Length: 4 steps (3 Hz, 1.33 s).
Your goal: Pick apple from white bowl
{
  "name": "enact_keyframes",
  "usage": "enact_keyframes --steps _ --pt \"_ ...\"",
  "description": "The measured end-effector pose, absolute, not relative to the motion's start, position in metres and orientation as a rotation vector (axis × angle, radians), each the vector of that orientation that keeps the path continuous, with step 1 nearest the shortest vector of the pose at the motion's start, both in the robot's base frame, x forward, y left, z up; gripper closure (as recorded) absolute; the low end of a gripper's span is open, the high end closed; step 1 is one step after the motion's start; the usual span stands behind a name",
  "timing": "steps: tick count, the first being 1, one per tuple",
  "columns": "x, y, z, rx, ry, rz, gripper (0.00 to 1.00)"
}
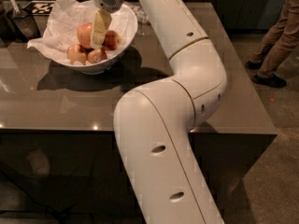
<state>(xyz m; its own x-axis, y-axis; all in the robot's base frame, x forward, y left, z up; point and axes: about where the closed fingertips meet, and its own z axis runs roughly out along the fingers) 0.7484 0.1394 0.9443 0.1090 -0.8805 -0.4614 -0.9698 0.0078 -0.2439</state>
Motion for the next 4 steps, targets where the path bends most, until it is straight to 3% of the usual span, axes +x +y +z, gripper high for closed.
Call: enact_keyframes --steps 4 --pt "0.747 0.173 0.911 -1.933 1.794 0.361 0.00"
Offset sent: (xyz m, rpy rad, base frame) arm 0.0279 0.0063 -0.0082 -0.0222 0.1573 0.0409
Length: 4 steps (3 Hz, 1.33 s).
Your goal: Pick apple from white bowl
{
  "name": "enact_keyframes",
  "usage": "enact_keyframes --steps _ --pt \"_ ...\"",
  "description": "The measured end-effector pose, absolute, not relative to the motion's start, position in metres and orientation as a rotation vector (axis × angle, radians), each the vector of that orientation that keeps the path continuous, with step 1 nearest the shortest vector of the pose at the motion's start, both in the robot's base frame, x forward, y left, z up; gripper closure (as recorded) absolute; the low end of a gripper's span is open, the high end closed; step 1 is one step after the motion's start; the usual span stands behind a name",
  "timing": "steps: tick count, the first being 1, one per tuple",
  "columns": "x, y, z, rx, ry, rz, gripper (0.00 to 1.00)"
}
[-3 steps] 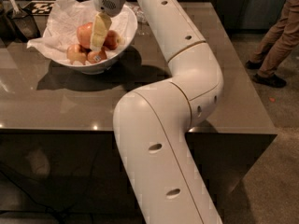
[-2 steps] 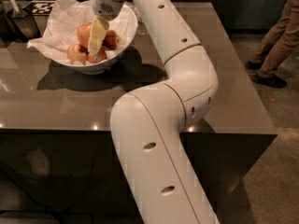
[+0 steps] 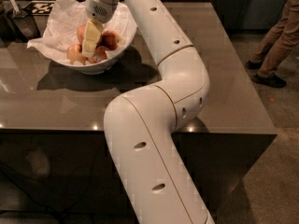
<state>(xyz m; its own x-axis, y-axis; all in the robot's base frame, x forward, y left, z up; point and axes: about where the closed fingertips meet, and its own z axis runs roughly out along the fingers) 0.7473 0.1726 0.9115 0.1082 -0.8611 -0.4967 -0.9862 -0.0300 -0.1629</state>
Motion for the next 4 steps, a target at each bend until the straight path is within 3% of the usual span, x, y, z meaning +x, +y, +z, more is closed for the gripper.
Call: enact_keyframes --steps 1,4 --pt "0.751 0.179 0.911 -1.920 1.781 0.361 0.08" --pt "0.764 0.194 0.909 -1.877 1.755 0.356 0.78"
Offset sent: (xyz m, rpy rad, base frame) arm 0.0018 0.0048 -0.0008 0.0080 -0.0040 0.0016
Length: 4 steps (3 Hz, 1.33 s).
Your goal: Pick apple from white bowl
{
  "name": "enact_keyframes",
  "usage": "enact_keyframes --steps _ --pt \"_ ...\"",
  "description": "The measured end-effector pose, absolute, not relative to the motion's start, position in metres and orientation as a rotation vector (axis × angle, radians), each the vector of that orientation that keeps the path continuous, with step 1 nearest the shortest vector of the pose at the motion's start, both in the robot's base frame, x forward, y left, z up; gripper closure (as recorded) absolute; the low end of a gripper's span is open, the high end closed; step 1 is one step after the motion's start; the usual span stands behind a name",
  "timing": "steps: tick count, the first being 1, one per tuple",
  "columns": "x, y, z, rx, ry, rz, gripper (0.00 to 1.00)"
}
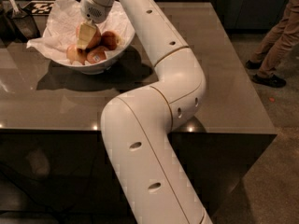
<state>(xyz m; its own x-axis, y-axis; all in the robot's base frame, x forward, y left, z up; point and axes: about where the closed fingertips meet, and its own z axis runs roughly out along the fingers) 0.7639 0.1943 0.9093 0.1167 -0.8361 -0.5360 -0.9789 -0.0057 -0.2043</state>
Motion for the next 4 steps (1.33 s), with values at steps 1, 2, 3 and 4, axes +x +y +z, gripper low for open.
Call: enact_keyframes --steps 1,2,3,4 --pt "0.764 0.194 0.909 -1.877 1.755 0.356 0.98" --pt "0.766 0.201 0.923 -1.864 1.755 0.296 1.00" --pt "0.761 0.211 0.947 -1.860 1.737 0.236 1.00" --pt "0.752 0.220 0.967 -1.862 1.721 0.204 1.00"
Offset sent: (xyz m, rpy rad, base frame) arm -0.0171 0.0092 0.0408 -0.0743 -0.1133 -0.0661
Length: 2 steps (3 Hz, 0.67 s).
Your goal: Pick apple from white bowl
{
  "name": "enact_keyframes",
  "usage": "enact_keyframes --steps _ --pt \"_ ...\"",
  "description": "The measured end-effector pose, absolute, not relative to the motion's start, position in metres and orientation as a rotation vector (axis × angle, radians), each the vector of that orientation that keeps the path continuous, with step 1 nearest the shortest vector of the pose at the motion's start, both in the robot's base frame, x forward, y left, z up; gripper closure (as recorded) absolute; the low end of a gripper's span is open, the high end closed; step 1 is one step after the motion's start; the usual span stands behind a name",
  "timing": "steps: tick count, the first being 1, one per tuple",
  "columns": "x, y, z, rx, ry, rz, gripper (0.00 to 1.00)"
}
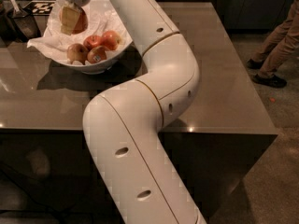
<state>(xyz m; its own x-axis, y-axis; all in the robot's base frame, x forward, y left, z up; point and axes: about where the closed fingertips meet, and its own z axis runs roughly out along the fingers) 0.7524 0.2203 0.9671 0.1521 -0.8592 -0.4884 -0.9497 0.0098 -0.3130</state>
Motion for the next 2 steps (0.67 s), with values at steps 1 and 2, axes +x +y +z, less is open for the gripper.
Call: enact_keyframes --steps 1,2 --pt "0.742 0.227 0.996 -1.843 1.709 0.167 1.00" --pt "0.728 0.231 1.034 -1.836 1.641 0.124 1.00"
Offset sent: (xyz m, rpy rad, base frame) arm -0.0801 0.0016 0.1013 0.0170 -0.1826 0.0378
